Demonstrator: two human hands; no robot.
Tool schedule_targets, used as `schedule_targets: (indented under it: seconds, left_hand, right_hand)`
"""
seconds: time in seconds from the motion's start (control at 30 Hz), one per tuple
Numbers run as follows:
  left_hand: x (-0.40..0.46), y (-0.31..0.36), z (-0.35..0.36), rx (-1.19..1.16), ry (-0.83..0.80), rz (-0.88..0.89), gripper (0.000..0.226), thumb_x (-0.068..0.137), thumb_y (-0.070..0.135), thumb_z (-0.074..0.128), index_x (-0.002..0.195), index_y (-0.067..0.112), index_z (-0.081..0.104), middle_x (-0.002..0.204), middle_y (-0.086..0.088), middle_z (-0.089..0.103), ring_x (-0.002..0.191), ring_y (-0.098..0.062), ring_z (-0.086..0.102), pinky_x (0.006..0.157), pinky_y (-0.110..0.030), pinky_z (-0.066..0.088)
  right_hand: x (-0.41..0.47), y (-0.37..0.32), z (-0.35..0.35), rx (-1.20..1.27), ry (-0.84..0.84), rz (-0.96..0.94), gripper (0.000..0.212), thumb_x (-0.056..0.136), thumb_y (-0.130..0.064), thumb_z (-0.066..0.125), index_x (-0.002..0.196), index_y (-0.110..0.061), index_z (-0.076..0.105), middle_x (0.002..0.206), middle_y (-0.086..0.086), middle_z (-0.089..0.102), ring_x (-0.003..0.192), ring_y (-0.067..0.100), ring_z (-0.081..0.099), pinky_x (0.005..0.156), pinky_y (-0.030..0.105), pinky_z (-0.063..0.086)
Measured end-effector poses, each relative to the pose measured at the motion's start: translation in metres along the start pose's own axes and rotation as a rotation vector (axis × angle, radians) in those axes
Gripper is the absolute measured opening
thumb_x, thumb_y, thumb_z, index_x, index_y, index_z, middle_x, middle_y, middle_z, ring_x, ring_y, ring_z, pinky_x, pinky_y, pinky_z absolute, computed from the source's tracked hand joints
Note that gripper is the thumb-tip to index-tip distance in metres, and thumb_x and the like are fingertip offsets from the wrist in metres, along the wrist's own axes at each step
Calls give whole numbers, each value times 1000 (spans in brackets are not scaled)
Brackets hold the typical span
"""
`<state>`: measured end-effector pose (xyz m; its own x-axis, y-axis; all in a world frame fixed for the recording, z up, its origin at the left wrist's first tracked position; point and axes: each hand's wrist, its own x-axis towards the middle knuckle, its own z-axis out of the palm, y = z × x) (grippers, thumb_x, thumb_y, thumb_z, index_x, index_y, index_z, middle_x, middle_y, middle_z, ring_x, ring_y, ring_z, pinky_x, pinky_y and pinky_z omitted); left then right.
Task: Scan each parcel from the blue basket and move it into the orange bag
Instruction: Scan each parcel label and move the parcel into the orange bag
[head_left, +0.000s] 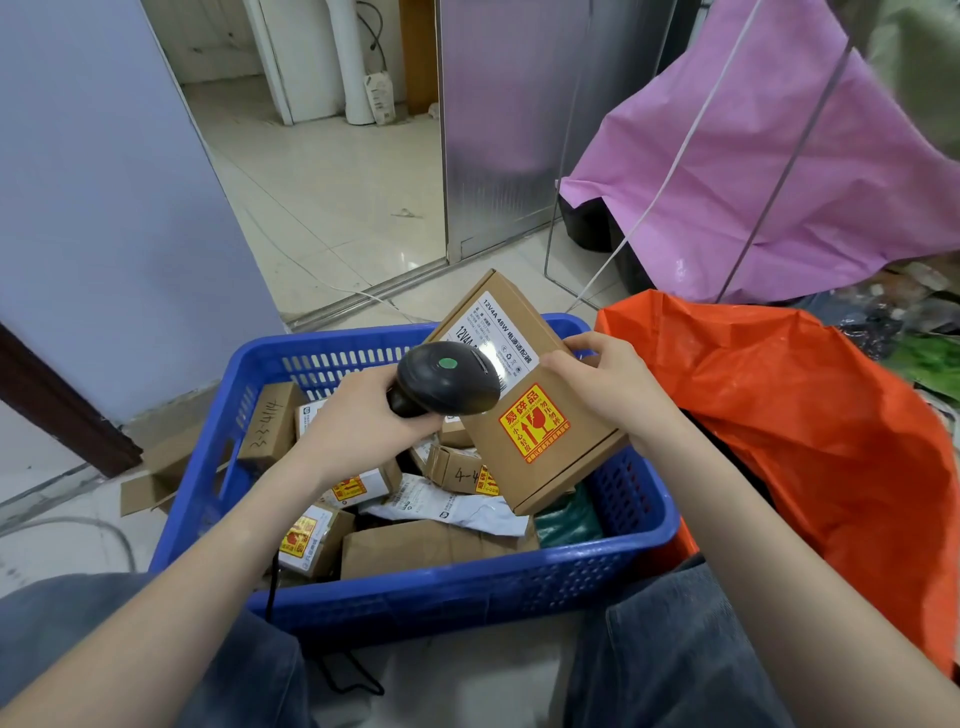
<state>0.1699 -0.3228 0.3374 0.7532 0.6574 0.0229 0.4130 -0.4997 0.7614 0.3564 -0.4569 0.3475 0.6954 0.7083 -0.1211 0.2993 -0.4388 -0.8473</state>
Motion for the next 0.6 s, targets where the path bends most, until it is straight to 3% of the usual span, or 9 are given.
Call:
schedule_targets:
  seconds: [0.27,0.6]
  left_hand:
    - [-3,0,-3,-18,26,-13,16,78,21,75,71,23,61,48,13,59,54,-1,57,61,-19,42]
    - [6,3,13,-58,18,11,20,80,33,74,88,16,67,58,8,62,56,0,59,62,-19,46]
  right_hand:
    - [-2,1,-5,32,9,24,23,92,-41,56,110,-29,50,89,-6,67,79,10,67,66,23,53]
    - [4,10,-16,44,74,58,27,90,-41,59,112,-27,53,94,-3,64,82,13,67,64,25,53]
